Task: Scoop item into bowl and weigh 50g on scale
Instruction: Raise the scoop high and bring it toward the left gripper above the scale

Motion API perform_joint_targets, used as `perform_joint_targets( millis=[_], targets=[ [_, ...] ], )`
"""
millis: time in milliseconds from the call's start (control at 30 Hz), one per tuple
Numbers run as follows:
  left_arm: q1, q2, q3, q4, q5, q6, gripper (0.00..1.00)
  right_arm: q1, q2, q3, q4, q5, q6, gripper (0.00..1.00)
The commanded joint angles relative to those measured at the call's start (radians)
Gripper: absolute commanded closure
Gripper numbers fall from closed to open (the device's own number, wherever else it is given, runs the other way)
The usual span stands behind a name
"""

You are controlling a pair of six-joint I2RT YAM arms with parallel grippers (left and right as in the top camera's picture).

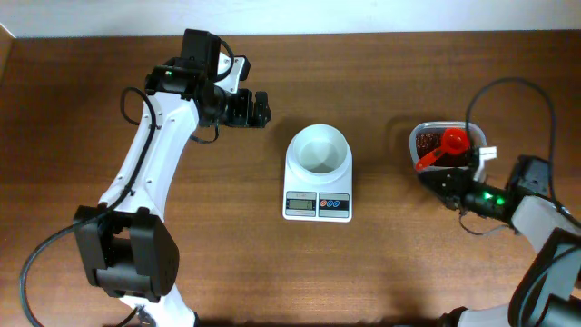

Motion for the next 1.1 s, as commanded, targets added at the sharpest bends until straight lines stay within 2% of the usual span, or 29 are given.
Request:
perform_joint_targets(
  millis=[0, 100, 133, 267, 400, 533, 600, 633, 733, 867, 1067],
  targets=[
    [-0.002, -0.03, 0.005, -0.001, 0.007, 0.016, 0.01, 0.054, -0.123, 0.152, -0.067, 0.15, 0.146, 0.73],
    [-0.002, -0.03, 0.005, -0.001, 0.007, 0.016, 0.01, 0.1, -0.176, 0.284, -0.223, 0.385, 0.172, 0.67],
    [-0.002, -0.03, 0.005, -0.001, 0.007, 0.016, 0.01, 0.119, -0.182, 0.314, -0.26, 0.482, 0.172, 0.61],
    [-0.002, -0.03, 0.005, 0.002, 0.007, 0.016, 0.01, 0.207, -0.159, 0.327, -0.272, 0.798, 0.203, 0.5],
    [-0.002, -0.03, 0.005, 0.004, 0.007, 0.016, 0.01, 0.273, -0.088, 0.327, -0.254, 0.935, 0.272, 0.42],
    [-0.002, -0.03, 0.004, 0.002, 0.007, 0.016, 0.01, 0.279, -0.012, 0.326, -0.176, 0.956, 0.367, 0.35],
    [-0.002, -0.03, 0.004, 0.002, 0.007, 0.016, 0.01, 0.279, 0.031, 0.326, -0.156, 0.956, 0.405, 0.36],
    [-0.002, -0.03, 0.004, 0.001, 0.007, 0.016, 0.01, 0.279, 0.046, 0.326, -0.147, 0.956, 0.405, 0.39],
    [-0.002, -0.03, 0.004, 0.001, 0.008, 0.016, 0.01, 0.279, 0.069, 0.326, -0.122, 0.956, 0.405, 0.6],
    [-0.002, -0.03, 0.004, 0.001, 0.007, 0.016, 0.01, 0.279, 0.068, 0.327, -0.117, 0.956, 0.404, 0.75],
    [-0.002, -0.03, 0.004, 0.002, 0.007, 0.016, 0.01, 0.277, 0.04, 0.332, -0.122, 0.956, 0.4, 0.79]
  ],
)
